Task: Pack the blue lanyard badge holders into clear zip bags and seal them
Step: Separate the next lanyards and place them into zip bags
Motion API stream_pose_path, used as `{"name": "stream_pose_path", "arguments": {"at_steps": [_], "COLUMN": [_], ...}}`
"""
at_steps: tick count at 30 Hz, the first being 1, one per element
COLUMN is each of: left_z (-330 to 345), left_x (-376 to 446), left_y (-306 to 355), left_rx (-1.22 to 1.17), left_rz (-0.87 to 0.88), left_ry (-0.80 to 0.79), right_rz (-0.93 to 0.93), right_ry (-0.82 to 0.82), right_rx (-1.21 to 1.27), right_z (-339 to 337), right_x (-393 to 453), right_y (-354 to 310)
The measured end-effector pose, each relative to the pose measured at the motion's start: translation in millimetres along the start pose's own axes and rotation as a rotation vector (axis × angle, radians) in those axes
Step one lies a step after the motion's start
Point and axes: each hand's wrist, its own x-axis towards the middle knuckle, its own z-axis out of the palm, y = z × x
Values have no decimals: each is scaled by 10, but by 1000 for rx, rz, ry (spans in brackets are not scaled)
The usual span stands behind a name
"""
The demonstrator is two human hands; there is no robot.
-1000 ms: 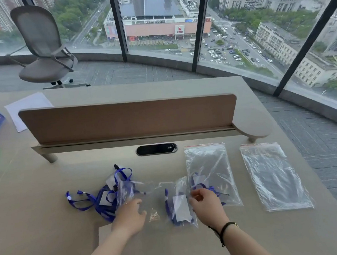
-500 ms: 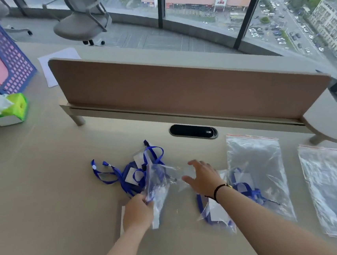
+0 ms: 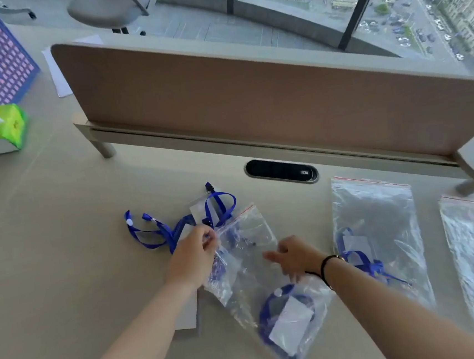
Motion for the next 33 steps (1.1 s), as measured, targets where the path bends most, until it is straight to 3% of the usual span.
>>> {"name": "stream_pose_path", "arguments": {"at_steps": [3,6,10,13,18,25,33], "left_z": [34,160,389,495,570,784,787], "left_x": [159,218,190,162,128,19,-65], "left_y": [164,343,493,561,564,890,984], "left_rx": [77,165,174,172,178,157,138], "left_rz": [104,199,255,265,218,313,297], "left_ry": [-111,-319,-509,-532,-553,-571,-585], "right_rz": [90,110,54,14,-40,-159,-185], "right_ry": [-107,-145,150,243,244,246,279], "right_rx": [279,271,540,731,719,675,617], "right_z": [152,164,-8,-141,-121,-75,-132], "right_x": [-299,-498,-440,-378,-423,-482,-663], "right_y": [219,444,659,674,754,701,781]}}
